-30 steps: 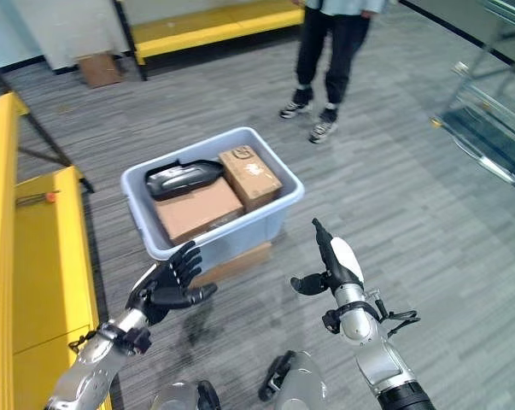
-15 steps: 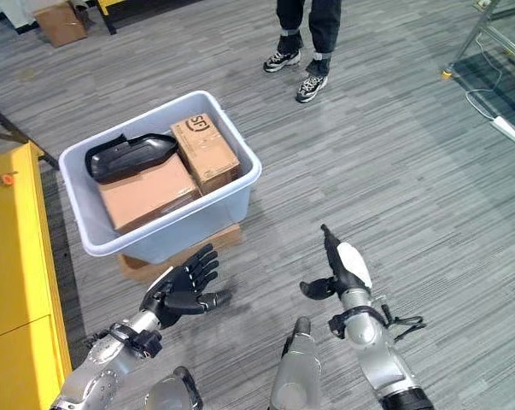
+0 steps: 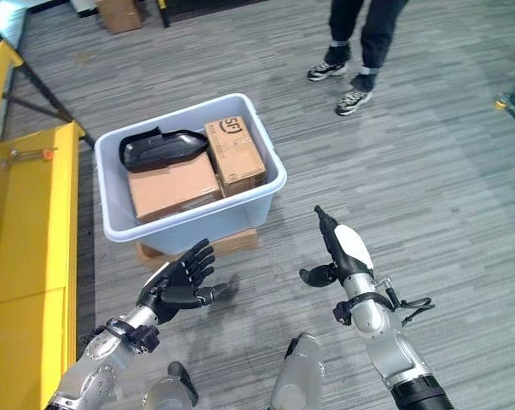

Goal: Move parts from the plastic box to the shelf.

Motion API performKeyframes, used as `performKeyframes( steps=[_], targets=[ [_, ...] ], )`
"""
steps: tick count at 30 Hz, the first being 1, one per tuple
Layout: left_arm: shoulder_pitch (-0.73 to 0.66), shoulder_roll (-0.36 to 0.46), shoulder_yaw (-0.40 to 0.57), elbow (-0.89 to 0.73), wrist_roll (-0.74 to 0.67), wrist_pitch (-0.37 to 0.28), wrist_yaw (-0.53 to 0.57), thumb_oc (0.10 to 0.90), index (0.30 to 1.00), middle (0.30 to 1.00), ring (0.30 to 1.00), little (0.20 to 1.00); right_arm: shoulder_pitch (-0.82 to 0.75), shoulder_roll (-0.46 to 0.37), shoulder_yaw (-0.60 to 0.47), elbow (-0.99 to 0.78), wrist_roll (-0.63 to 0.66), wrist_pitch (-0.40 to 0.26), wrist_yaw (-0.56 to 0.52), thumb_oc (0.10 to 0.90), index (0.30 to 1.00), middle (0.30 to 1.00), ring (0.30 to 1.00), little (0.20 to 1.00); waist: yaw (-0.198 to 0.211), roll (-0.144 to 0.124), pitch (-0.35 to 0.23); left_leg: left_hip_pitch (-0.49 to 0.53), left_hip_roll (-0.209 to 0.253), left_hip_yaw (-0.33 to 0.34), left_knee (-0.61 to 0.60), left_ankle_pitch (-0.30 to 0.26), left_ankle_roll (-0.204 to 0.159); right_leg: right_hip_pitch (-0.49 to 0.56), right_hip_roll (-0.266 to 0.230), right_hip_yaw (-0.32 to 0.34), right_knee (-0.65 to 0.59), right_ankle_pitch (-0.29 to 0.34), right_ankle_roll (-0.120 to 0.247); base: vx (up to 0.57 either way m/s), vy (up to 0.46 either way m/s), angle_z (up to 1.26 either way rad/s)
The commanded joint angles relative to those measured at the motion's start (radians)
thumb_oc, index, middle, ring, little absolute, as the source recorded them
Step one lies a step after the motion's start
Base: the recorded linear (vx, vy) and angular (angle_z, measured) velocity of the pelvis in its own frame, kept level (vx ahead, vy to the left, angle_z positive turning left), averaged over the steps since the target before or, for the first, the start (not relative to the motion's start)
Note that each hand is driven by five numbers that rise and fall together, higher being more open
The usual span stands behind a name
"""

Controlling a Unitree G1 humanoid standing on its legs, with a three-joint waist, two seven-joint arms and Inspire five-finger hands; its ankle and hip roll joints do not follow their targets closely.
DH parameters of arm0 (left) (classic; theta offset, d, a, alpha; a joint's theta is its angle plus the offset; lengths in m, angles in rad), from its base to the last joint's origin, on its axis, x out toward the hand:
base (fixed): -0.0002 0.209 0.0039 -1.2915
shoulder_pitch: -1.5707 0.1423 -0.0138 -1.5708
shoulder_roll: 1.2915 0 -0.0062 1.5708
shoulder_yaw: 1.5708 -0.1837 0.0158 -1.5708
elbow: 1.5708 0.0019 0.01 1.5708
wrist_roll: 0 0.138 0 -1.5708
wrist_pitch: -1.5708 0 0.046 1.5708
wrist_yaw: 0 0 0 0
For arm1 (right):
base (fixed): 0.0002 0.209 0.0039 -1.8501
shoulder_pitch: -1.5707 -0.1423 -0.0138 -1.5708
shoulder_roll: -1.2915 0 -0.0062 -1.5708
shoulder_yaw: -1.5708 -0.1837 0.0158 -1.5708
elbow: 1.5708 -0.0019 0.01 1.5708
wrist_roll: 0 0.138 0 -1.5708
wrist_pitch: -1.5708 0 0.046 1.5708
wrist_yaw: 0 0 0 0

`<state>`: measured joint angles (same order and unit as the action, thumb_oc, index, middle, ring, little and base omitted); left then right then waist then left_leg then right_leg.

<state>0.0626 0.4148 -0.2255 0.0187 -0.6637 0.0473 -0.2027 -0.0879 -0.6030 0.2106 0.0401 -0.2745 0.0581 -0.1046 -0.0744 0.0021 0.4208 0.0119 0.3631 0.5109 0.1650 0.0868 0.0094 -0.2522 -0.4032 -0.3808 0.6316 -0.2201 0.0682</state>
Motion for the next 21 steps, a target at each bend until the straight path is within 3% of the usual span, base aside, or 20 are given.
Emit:
performKeyframes(
  steps=[1, 4, 7, 8, 9, 10, 12, 13, 15, 21],
  targets=[
    [-0.026, 0.016, 0.021, -0.076, -0.042, -0.069, 0.026, 0.900, 1.000, 1.000, 1.000, 1.000, -0.022, -0.011, 0.018, -0.099, -0.031, -0.093, -0.021, 0.900, 1.000, 1.000, 1.000, 1.000, -0.017, -0.013, -0.103, 0.071, 0.066, 0.067, 0.302, -0.181, -0.097, 0.074, 0.086, -0.009, -0.113, -0.015, -0.024, 0.15, -0.059, 0.95],
    [-0.003, 0.026, 0.041, -0.057, -0.035, -0.103, 0.057, 0.900, 1.000, 1.000, 1.000, 1.000, -0.027, -0.011, 0.056, -0.081, -0.026, -0.124, -0.027, 0.900, 1.000, 1.000, 1.000, 1.000, 0.031, 0.007, -0.081, -0.036, 0.023, -0.017, 0.207, -0.069, -0.128, 0.139, 0.136, -0.005, -0.143, -0.029, -0.014, 0.20, 0.021, 0.62],
    [0.044, 0.020, 0.074, -0.071, -0.008, -0.119, 0.061, 0.900, 1.000, 1.000, 1.000, 1.000, -0.008, -0.021, 0.065, -0.105, -0.027, -0.132, -0.021, 0.900, 1.000, 1.000, 1.000, 1.000, 0.056, 0.015, -0.082, -0.084, 0.047, -0.036, 0.079, 0.035, -0.160, 0.197, 0.147, -0.025, -0.198, -0.032, -0.018, 0.25, 0.157, 0.12],
    [0.077, 0.022, 0.092, -0.080, -0.008, -0.130, 0.048, 0.900, 1.000, 1.000, 1.000, 1.000, 0.019, -0.027, 0.064, -0.121, -0.031, -0.137, -0.025, 0.900, 1.000, 1.000, 1.000, 1.000, 0.066, 0.021, -0.079, -0.118, 0.071, -0.065, 0.032, 0.115, -0.183, 0.210, 0.148, -0.020, -0.183, -0.053, -0.023, 0.25, 0.213, -0.08],
    [0.082, 0.022, 0.095, -0.081, -0.009, -0.132, 0.047, 0.900, 1.000, 1.000, 1.000, 1.000, 0.024, -0.028, 0.064, -0.124, -0.031, -0.137, -0.025, 0.900, 1.000, 1.000, 1.000, 1.000, 0.066, 0.022, -0.080, -0.123, 0.075, -0.070, 0.024, 0.128, -0.186, 0.210, 0.150, -0.020, -0.180, -0.055, -0.025, 0.41, 0.426, 0.05],
    [0.114, 0.021, 0.129, -0.066, -0.010, -0.151, 0.024, 0.900, 1.000, 1.000, 1.000, 1.000, 0.044, -0.036, 0.065, -0.133, -0.038, -0.147, -0.020, 0.900, 1.000, 1.000, 1.000, 1.000, 0.079, 0.025, -0.075, -0.154, 0.091, -0.120, 0.002, 0.158, -0.192, 0.201, 0.135, 0.000, -0.111, -0.092, -0.026, 0.34, 0.347, 0.09],
    [0.131, 0.028, 0.159, -0.054, -0.030, -0.157, 0.004, 0.900, 1.000, 1.000, 1.000, 1.000, 0.036, -0.040, 0.069, -0.132, -0.034, -0.153, -0.004, 0.900, 1.000, 1.000, 1.000, 1.000, 0.088, 0.033, -0.079, -0.140, 0.080, -0.113, -0.016, 0.098, -0.172, 0.192, 0.115, -0.005, -0.056, -0.114, -0.017, 0.39, 0.346, -0.13],
    [0.142, 0.023, 0.182, -0.045, -0.010, -0.141, -0.029, 0.900, 1.000, 1.000, 1.000, 1.000, 0.042, -0.032, 0.075, -0.131, -0.021, -0.140, -0.006, 0.900, 1.000, 1.000, 1.000, 1.000, 0.107, 0.032, -0.084, -0.123, 0.046, -0.131, 0.000, 0.039, -0.160, 0.197, 0.089, -0.014, -0.012, -0.133, -0.002, 0.32, 0.219, -0.44],
    [0.135, 0.027, 0.185, -0.038, -0.003, -0.124, -0.061, 0.900, 1.000, 1.000, 1.000, 1.000, 0.042, -0.023, 0.077, -0.132, -0.010, -0.126, -0.006, 0.900, 1.000, 1.000, 1.000, 1.000, 0.112, 0.031, -0.088, -0.112, 0.013, -0.141, 0.022, -0.007, -0.141, 0.203, 0.083, -0.017, -0.003, -0.135, 0.009, 0.36, 0.211, -0.30],
    [0.118, 0.038, 0.173, -0.023, -0.002, -0.132, -0.064, 0.900, 1.000, 1.000, 1.000, 1.000, 0.030, -0.006, 0.089, -0.151, -0.008, -0.117, 0.015, 0.900, 1.000, 1.000, 1.000, 1.000, 0.123, 0.037, -0.076, -0.121, -0.046, -0.171, 0.050, -0.048, -0.102, 0.206, 0.095, 0.004, -0.032, -0.097, 0.028, 0.21, 0.148, 0.25]
  ],
)
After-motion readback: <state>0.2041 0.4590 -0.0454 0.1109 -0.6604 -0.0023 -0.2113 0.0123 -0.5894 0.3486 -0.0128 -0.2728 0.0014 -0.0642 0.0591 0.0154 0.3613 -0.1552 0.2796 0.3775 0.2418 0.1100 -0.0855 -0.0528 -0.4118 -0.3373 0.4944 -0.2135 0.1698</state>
